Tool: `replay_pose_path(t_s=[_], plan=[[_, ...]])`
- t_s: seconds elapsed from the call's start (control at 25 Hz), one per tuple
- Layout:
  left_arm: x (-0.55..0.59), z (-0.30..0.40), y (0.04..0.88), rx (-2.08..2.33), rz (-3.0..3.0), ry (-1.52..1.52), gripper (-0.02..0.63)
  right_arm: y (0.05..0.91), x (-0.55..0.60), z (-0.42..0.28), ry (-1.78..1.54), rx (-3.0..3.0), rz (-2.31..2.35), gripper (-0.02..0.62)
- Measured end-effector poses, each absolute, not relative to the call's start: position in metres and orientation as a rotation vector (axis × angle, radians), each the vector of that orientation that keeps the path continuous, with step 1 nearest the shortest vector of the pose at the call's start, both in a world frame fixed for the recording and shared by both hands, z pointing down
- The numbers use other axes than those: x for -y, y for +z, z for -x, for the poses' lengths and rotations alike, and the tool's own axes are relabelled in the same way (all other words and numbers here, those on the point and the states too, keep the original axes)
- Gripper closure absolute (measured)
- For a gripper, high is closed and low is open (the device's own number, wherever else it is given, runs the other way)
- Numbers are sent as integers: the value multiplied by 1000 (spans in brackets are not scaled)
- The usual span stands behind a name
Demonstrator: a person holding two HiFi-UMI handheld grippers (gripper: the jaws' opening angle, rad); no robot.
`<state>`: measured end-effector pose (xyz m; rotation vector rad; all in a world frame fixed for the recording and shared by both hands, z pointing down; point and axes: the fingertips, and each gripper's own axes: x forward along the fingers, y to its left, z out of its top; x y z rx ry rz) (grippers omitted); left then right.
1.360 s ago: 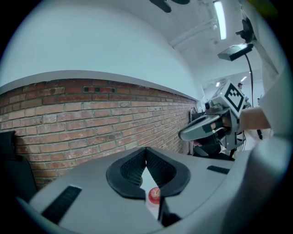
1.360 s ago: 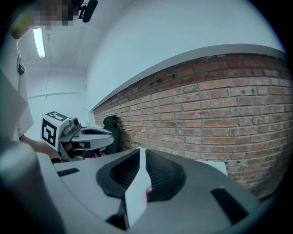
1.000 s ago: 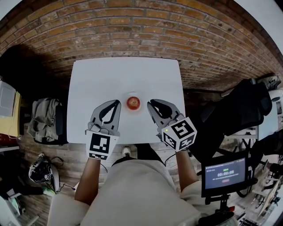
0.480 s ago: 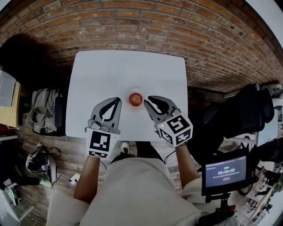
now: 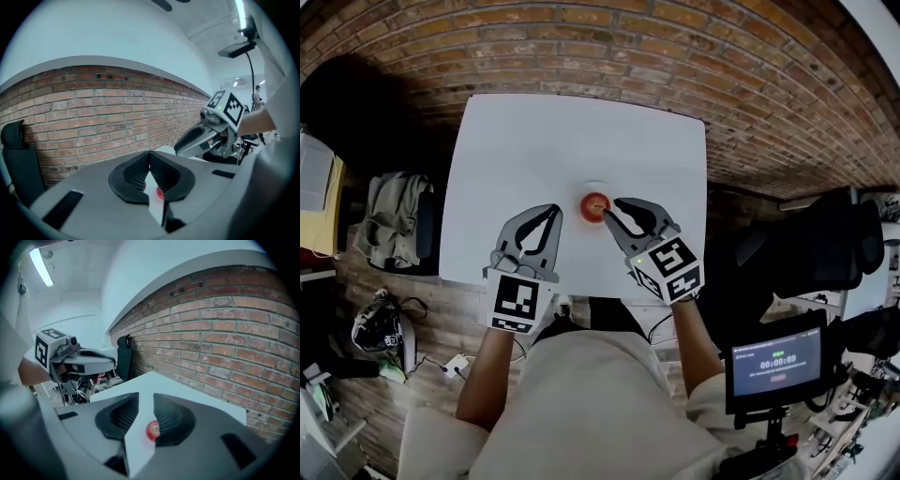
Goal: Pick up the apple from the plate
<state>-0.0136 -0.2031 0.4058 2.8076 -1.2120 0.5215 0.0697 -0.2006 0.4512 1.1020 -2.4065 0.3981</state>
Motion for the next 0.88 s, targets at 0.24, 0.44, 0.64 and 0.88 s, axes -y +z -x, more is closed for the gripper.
replay_pose_path(t_s=[0.24,0.44,0.64,0.88], plan=[[197,17,414,1215,-2773,531,601,465,204,-65,427,2391,-1057,511],[195,23,420,1221,-2740,543,601,478,207,-59,453,2368,-993,477],[194,27,426,1225,-2713,550,601,497,204,-55,485,2334,-918,448],[204,26,438,1227,-2690,573,601,529,213,-56,481,2271,-835,435]])
